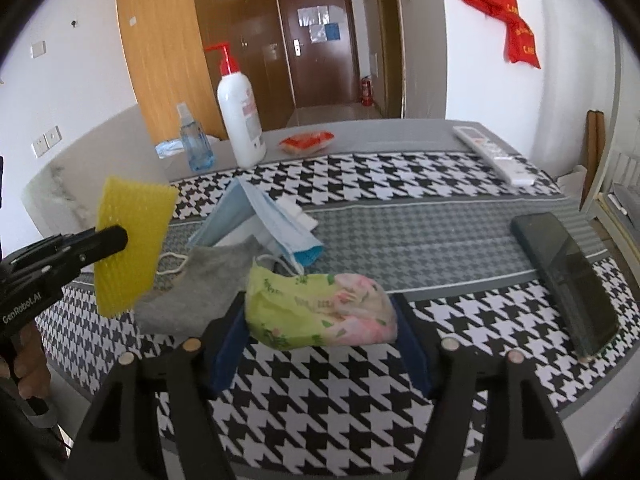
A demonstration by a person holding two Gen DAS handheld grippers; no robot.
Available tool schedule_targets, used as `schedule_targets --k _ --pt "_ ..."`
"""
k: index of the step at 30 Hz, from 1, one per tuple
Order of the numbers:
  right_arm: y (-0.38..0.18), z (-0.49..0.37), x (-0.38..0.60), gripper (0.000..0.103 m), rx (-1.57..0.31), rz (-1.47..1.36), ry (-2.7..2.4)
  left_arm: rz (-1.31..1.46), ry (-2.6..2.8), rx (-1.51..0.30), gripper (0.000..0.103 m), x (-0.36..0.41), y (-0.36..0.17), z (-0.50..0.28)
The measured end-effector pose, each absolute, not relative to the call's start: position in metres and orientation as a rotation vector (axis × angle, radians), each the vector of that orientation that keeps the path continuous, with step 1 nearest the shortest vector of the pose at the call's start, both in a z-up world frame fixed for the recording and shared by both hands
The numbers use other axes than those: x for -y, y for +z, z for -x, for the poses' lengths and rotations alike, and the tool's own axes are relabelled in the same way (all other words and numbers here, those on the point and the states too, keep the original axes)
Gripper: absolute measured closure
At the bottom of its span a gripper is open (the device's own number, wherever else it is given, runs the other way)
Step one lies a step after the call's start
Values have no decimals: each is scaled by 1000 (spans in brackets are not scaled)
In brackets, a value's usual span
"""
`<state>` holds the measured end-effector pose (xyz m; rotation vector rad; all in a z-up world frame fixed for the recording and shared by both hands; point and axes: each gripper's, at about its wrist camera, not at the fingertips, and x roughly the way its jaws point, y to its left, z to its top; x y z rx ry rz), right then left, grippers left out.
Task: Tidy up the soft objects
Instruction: 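Lift the yellow sponge with the left gripper while the right gripper grasps the floral wipe pack, then carry the yellow sponge with the left gripper over the white foam box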
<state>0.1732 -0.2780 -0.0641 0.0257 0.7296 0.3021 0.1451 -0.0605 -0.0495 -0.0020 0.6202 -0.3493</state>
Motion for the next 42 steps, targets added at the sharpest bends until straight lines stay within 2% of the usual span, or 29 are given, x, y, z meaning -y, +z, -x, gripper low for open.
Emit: schedule_targets --k 15,42 --pt "-20 -141 279 31 -605 -47 325 -31 -311 -520 91 54 -8 -121" --pt "36 -139 246 31 -457 -13 394 -69 -209 -384 91 34 36 -122"
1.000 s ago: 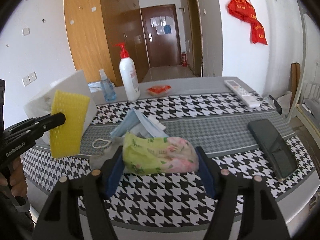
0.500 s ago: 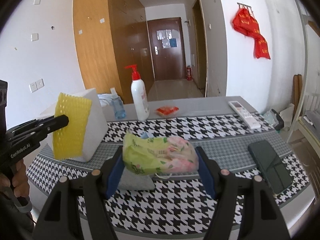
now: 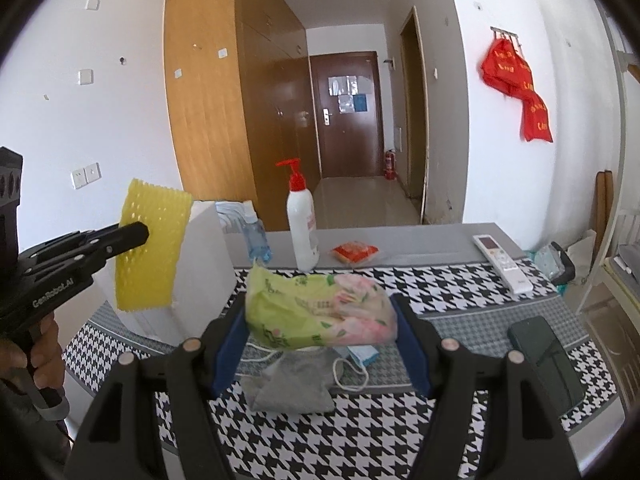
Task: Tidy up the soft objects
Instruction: 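Carry the yellow sponge with the left gripper over the white foam box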
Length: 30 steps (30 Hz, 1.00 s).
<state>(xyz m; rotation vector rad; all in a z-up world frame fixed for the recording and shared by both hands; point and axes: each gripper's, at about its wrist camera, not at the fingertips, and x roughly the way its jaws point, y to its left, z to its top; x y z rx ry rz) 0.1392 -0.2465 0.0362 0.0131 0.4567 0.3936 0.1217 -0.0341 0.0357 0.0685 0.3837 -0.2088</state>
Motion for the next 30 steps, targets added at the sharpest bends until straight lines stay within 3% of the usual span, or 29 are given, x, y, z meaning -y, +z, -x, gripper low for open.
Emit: schedule_targets --k 30 --pt "68 -155 204 31 -404 23 484 -56 -106 -298 91 11 71 -123"
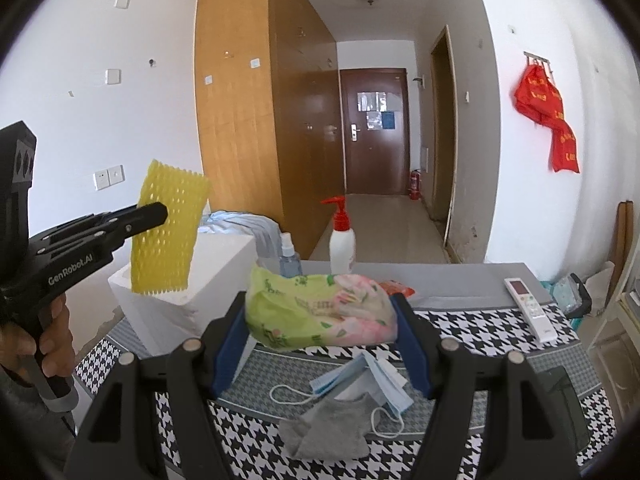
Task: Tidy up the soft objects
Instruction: 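Carry the yellow sponge with the left gripper over the white foam box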
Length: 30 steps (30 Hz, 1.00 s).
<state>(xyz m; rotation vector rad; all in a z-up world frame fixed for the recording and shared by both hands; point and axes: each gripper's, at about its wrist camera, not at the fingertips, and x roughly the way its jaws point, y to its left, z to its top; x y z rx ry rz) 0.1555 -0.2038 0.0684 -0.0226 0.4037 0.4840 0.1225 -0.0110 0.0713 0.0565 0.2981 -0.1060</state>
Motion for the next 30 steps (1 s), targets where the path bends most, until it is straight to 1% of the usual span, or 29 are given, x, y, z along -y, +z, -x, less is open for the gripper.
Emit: schedule_targets --k 15,30 --pt "76 -162 164 31 -400 63 575 -17 37 -316 91 -29 70 -133" --pt "75 -171 130 31 -419 87 618 19 54 -395 91 -53 54 -157"
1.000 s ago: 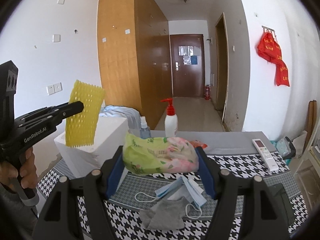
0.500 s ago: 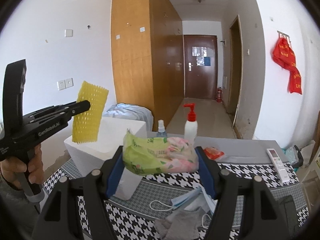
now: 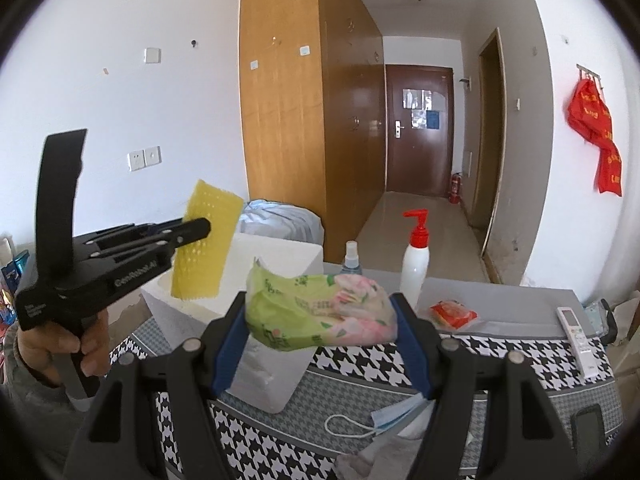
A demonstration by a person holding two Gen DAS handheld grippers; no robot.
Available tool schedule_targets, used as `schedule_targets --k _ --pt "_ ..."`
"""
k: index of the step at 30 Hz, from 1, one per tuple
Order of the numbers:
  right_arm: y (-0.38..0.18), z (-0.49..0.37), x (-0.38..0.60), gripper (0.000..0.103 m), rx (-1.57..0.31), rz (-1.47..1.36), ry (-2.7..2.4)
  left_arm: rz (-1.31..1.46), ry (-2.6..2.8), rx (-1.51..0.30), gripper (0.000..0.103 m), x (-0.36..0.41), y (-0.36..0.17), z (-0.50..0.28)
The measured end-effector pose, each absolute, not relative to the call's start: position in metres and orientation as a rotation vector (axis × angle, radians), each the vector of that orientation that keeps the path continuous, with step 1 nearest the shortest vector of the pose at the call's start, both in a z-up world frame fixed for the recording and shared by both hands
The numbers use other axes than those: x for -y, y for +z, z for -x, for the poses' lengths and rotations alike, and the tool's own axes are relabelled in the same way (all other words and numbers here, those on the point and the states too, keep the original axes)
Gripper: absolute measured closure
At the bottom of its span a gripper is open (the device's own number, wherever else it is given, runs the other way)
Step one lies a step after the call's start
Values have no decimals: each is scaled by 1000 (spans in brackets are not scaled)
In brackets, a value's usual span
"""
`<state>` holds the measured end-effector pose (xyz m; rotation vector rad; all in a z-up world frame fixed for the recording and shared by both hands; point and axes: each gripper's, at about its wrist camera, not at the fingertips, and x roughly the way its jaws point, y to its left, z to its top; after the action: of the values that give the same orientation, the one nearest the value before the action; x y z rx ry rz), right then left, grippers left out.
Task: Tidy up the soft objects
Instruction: 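Carry the yellow sponge with the left gripper over the white foam box, then open the left gripper to drop the sponge into the foam box, then carry the floral wipe pack with the right gripper into the foam box and release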
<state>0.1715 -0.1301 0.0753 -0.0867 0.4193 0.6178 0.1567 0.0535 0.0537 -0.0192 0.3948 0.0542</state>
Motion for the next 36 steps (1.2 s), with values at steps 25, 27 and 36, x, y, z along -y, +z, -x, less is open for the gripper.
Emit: schedule_targets --k 25,27,36 --pt "72 -192 100 31 -463 121 625 53 102 -385 1 -84 45 -153" --pt "73 -195 94 31 -466 130 630 41 121 -375 1 -87 47 -147" --pt "76 -197 71 31 -460 162 666 60 185 -348 1 -107 53 -127"
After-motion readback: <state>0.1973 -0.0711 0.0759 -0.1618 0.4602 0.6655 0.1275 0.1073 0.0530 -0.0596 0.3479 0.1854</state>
